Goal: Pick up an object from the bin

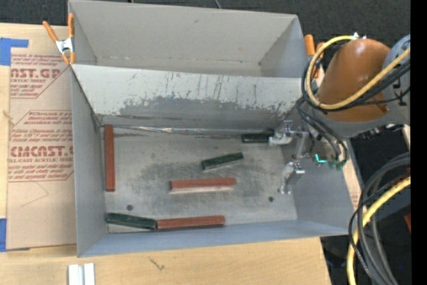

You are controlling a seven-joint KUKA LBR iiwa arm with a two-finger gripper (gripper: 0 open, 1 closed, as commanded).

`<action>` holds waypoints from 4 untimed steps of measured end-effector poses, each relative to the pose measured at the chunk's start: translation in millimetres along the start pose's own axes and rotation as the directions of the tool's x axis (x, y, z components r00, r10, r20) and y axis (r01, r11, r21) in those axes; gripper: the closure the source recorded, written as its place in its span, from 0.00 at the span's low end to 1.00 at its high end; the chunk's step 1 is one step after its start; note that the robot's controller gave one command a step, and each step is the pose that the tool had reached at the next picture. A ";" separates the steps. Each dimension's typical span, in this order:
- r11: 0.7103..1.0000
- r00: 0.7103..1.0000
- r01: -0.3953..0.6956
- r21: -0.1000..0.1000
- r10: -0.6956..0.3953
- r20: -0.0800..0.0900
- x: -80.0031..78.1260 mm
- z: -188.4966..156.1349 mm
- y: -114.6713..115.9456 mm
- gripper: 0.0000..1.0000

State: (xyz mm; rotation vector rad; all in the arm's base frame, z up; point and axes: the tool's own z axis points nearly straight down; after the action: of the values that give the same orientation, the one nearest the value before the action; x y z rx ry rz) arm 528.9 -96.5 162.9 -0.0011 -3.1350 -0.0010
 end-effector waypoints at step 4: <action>0.951 0.950 0.309 0.015 -0.309 0.038 -59.5 81.4 67.2 1.00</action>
Offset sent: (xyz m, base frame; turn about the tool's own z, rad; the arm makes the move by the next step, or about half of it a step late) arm 0.0437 0.0681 -0.0818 -0.2245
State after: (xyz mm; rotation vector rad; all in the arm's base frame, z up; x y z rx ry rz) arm 588.0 -29.3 81.2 0.4962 -3.1357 0.0109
